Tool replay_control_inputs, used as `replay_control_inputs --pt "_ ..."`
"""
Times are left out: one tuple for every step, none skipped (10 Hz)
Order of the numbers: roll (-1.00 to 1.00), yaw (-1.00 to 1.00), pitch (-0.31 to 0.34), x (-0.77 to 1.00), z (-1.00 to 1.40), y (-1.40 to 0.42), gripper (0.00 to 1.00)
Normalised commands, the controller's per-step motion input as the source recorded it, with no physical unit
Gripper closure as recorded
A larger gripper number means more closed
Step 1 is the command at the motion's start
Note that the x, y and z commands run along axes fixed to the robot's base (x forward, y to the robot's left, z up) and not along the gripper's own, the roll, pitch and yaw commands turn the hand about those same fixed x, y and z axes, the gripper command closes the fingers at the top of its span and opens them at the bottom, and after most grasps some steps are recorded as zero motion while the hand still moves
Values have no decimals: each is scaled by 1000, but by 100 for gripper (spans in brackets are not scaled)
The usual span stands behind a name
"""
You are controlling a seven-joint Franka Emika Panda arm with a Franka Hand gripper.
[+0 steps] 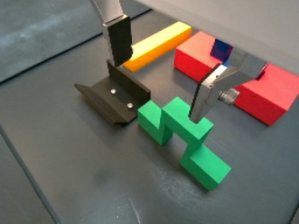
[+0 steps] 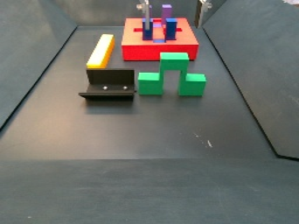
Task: Pick up the yellow object. Move up. Move to above the board. Insert the yellow object.
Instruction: Pick up the yellow object.
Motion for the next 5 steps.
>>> replay_control_inputs --pt "71 -11 49 163 26 -217 0" --pt "0 0 0 0 -91 0 0" --pt "49 -103 0 229 -189 -717 0" --pt "73 0 0 391 0 -986 0" --pt "46 0 0 469 31 -974 0"
